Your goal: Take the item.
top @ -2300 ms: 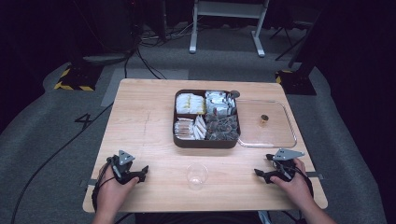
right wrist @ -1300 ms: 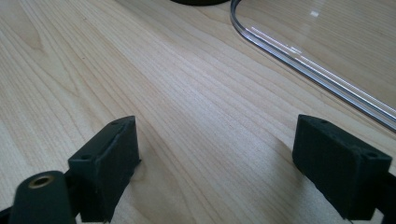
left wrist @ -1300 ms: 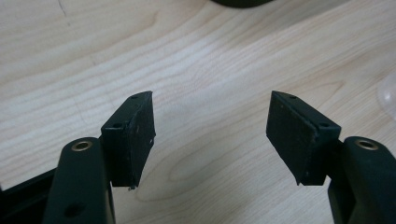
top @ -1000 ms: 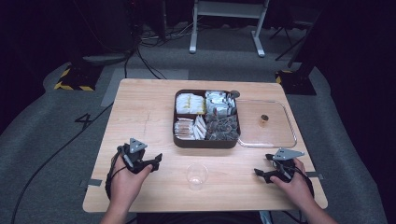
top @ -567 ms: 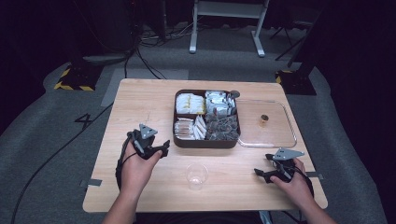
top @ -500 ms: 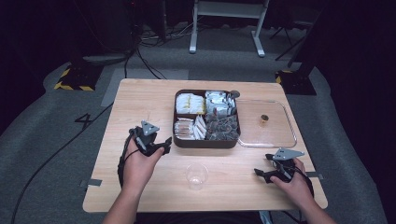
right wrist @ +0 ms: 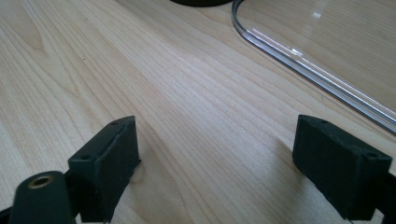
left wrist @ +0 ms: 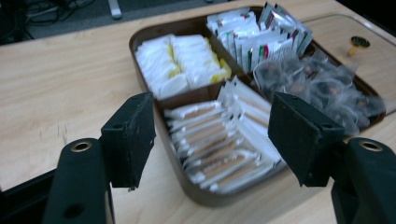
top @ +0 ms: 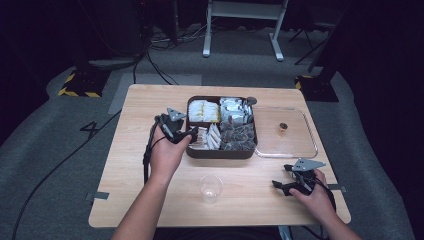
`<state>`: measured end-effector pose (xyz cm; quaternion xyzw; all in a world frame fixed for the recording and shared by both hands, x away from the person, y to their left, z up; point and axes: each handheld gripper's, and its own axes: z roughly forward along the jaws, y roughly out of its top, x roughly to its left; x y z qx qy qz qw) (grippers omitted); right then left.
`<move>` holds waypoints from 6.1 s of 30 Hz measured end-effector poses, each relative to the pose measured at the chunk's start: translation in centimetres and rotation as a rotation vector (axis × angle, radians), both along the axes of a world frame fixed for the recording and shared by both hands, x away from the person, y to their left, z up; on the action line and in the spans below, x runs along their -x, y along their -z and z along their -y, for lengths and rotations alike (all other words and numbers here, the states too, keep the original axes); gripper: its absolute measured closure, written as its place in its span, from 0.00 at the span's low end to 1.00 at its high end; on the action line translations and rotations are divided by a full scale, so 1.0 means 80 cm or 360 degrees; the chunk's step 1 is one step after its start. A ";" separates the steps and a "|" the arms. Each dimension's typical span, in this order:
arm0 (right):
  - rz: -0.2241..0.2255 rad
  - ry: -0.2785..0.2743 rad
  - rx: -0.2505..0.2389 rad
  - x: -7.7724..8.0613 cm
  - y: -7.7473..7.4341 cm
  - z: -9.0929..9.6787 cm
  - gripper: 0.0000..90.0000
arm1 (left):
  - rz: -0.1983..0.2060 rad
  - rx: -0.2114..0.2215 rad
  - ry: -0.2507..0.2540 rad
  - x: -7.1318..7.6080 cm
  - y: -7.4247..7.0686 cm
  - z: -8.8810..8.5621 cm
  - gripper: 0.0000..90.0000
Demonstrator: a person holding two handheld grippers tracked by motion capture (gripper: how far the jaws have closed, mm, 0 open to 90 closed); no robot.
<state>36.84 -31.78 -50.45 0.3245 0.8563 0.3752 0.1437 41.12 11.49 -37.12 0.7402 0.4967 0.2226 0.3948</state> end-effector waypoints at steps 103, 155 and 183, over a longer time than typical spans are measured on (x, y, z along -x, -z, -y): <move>-0.0002 -0.0024 -0.0001 -0.004 0.000 0.000 0.16 | -0.0438 -0.0249 0.0094 -0.184 0.072 0.098 1.00; -0.0003 -0.0030 -0.0001 -0.004 0.000 0.000 0.16 | 0.0026 -0.0006 0.0495 -0.021 -0.083 0.049 1.00; -0.0001 -0.0025 -0.0002 -0.005 0.000 0.000 0.16 | 0.0125 0.0122 0.0814 0.099 -0.059 0.035 1.00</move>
